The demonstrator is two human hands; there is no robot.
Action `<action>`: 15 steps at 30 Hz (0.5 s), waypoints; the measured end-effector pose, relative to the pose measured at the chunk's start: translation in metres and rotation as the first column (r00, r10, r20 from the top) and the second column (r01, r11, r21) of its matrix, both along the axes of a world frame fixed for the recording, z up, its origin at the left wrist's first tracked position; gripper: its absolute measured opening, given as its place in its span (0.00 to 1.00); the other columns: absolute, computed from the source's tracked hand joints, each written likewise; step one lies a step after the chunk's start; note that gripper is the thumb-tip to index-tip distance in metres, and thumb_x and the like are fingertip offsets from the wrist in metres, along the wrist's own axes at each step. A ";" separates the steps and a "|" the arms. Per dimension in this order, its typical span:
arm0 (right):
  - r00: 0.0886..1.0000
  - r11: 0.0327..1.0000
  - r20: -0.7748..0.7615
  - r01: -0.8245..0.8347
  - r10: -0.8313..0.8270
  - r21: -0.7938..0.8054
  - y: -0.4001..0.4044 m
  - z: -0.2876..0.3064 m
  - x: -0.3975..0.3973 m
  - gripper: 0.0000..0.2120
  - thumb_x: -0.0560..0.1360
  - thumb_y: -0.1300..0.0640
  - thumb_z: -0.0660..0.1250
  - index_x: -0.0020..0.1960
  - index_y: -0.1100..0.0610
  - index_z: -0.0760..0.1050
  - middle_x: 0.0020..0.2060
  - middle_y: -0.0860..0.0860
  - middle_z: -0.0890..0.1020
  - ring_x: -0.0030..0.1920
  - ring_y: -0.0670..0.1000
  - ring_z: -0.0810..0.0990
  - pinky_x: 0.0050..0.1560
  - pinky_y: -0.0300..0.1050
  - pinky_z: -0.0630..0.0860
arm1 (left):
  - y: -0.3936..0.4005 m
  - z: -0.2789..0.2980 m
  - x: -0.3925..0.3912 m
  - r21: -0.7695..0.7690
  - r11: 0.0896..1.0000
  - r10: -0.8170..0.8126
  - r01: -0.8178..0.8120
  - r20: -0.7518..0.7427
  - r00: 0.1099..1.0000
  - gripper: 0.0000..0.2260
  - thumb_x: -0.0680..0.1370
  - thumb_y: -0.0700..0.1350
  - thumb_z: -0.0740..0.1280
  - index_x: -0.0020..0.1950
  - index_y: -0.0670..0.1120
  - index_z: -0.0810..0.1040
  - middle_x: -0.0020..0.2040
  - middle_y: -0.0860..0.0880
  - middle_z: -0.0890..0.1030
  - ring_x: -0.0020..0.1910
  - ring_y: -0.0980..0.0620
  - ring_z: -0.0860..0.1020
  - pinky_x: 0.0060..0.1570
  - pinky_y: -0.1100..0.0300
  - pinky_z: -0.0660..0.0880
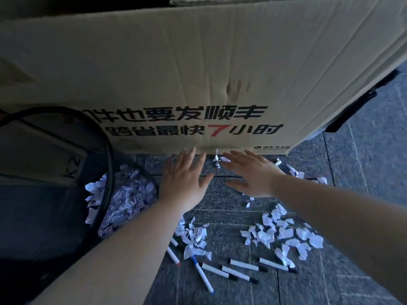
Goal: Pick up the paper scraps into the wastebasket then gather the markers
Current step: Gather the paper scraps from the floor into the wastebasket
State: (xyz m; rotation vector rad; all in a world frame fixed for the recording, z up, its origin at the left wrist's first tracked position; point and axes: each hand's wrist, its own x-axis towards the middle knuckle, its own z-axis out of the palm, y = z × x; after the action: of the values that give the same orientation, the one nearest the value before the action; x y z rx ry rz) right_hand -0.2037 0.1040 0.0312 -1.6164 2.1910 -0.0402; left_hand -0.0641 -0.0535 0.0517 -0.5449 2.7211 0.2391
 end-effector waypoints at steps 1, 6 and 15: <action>1.000 1.000 0.004 -0.003 0.003 0.003 -0.001 -0.010 -0.002 0.30 0.77 0.37 0.50 0.75 0.48 0.52 0.76 0.49 0.54 0.75 0.52 0.52 0.73 0.53 0.45 | 0.000 -0.010 0.002 -0.005 1.000 0.013 -0.013 0.001 1.000 0.29 0.77 0.64 0.43 0.75 0.54 0.44 0.77 0.50 0.43 0.76 0.49 0.43 0.73 0.44 0.43; 1.000 1.000 0.027 -0.012 0.011 0.018 -0.013 -0.048 -0.007 0.31 0.77 0.38 0.53 0.75 0.43 0.44 0.76 0.48 0.45 0.76 0.50 0.46 0.73 0.50 0.44 | -0.009 -0.057 0.015 0.003 0.993 0.116 -0.116 0.001 0.993 0.30 0.76 0.66 0.43 0.75 0.55 0.46 0.78 0.50 0.45 0.76 0.49 0.44 0.74 0.44 0.47; 0.995 0.995 0.089 0.060 -0.052 -0.079 -0.020 -0.075 0.025 0.32 0.77 0.38 0.51 0.75 0.53 0.53 0.75 0.52 0.56 0.75 0.50 0.51 0.75 0.49 0.45 | 0.000 -0.104 0.043 0.199 0.958 0.232 -0.208 -0.106 0.967 0.34 0.74 0.68 0.42 0.75 0.52 0.53 0.77 0.47 0.47 0.76 0.45 0.44 0.73 0.44 0.46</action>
State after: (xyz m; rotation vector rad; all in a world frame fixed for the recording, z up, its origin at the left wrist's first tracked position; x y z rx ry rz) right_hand -0.1788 0.0841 -0.0438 -1.5654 2.1934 -0.2155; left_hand -0.0212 -0.0532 -0.0522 -0.8035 2.7185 0.6000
